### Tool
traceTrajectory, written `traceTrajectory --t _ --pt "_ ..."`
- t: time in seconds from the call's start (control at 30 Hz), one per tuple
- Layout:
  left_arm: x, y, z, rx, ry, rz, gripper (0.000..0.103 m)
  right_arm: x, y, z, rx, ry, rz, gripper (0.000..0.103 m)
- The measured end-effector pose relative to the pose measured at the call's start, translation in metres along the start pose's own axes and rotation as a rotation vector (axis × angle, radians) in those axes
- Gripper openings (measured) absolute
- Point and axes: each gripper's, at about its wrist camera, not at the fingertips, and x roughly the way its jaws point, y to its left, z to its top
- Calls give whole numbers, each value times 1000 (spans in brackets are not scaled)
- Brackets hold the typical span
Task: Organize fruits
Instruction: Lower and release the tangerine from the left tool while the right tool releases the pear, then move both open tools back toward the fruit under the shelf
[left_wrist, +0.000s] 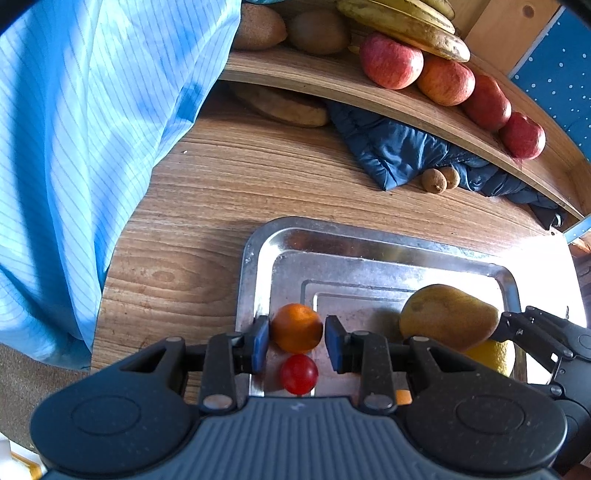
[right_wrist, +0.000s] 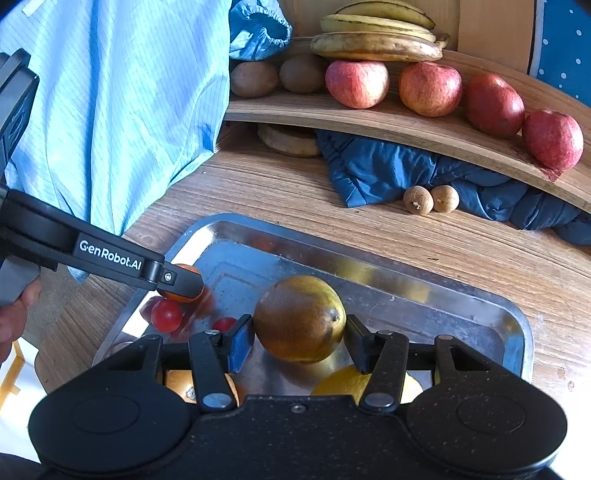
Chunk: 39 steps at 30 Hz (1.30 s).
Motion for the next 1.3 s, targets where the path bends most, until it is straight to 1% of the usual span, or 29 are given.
traceTrajectory --t 0.17,0.3,0.37,0.43,0.57,0.63,0.67,0.77,0.83,0.87,0.9,0.93,1.07,1.13,1.2,1.27,1.3 --pt "-4 0 1 5 -5 -4 35 -7 0 -3 19 -15 -16 56" --pt "-8 -1 1 14 -13 -11 39 -16 -1 -5 38 -37 -36 56" --pt "-10 0 0 19 -18 -14 41 -21 -1 -6 47 -47 -44 56" --pt "-11 0 -1 22 -17 -17 47 -26 -1 -7 54 -58 -52 58" --pt "-14 1 -3 31 -26 -24 51 -35 1 -10 66 -78 -73 63" --pt "-16 2 -4 34 -29 -26 56 -40 2 -12 75 -86 -83 65" --pt "-17 3 -4 37 -33 -30 57 -42 2 -13 79 -91 -89 66" --pt "-21 4 -6 46 -40 -37 64 -47 4 -17 96 -103 -104 72" --pt "-24 4 -7 52 -46 -39 73 -51 6 -19 113 -110 -112 75" --pt "-26 5 -7 56 -51 -41 75 -53 7 -20 120 -114 -117 79" --pt "-28 6 -8 60 -56 -41 80 -56 8 -22 128 -117 -122 83" --pt "-30 6 -9 64 -60 -40 84 -58 9 -23 136 -119 -128 84" --pt "-36 11 -12 75 -67 -41 91 -66 15 -29 168 -129 -172 98" --pt "-38 15 -14 76 -71 -46 98 -71 17 -33 189 -132 -189 99" --pt "-41 19 -17 80 -81 -49 100 -76 18 -38 213 -134 -206 102" --pt "-44 23 -20 86 -82 -48 102 -80 19 -42 235 -136 -221 102" --pt "-45 25 -22 95 -98 -61 102 -82 20 -45 247 -134 -230 102"
